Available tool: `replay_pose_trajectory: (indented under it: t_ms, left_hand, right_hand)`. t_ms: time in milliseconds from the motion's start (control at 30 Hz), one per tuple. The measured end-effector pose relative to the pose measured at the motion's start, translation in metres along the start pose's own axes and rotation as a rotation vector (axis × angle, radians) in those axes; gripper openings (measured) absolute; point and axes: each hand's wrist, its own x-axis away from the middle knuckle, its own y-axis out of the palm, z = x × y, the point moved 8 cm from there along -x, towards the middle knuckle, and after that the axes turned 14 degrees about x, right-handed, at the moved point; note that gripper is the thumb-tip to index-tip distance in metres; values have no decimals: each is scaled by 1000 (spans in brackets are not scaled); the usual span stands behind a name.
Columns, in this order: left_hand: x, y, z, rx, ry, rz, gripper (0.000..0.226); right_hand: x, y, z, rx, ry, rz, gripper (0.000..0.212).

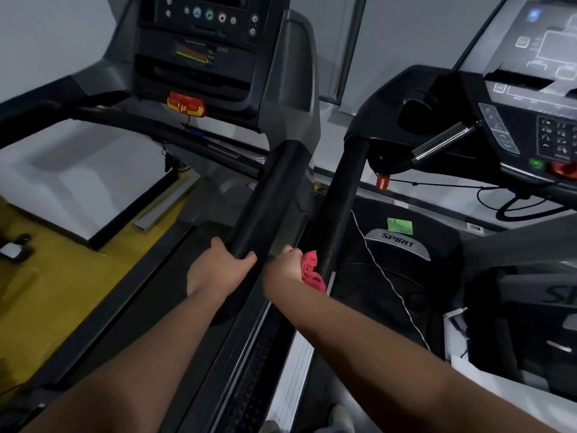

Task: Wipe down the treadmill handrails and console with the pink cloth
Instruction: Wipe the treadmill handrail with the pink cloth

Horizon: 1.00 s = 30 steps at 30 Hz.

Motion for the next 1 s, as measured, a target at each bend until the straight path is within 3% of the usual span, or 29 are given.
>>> replay_pose_trajectory:
  t_ms: [167, 300, 433, 667, 800, 1000]
  left_hand:
    - [-1, 0, -1, 38, -12, -14, 68]
    - [-1, 1, -2, 41, -19, -17, 65]
    - [0, 0, -2, 17, -15, -3, 65]
    - [2, -1, -1, -10, -13, -6, 59]
    - [4, -1, 0, -18, -14, -4, 56]
    - [7, -3, 2, -43, -1, 11, 57]
  right_hand:
    - [-4, 0, -3, -3, -31, -28, 40]
    - [31, -4, 20, -347, 1, 303, 31]
    - [74, 18, 53, -726, 92, 641, 43]
    - [86, 65, 69, -843, 197, 586, 40]
    - [86, 29, 65, -665, 233, 653, 37]
    - [62, -2, 44, -460, 136, 487, 31]
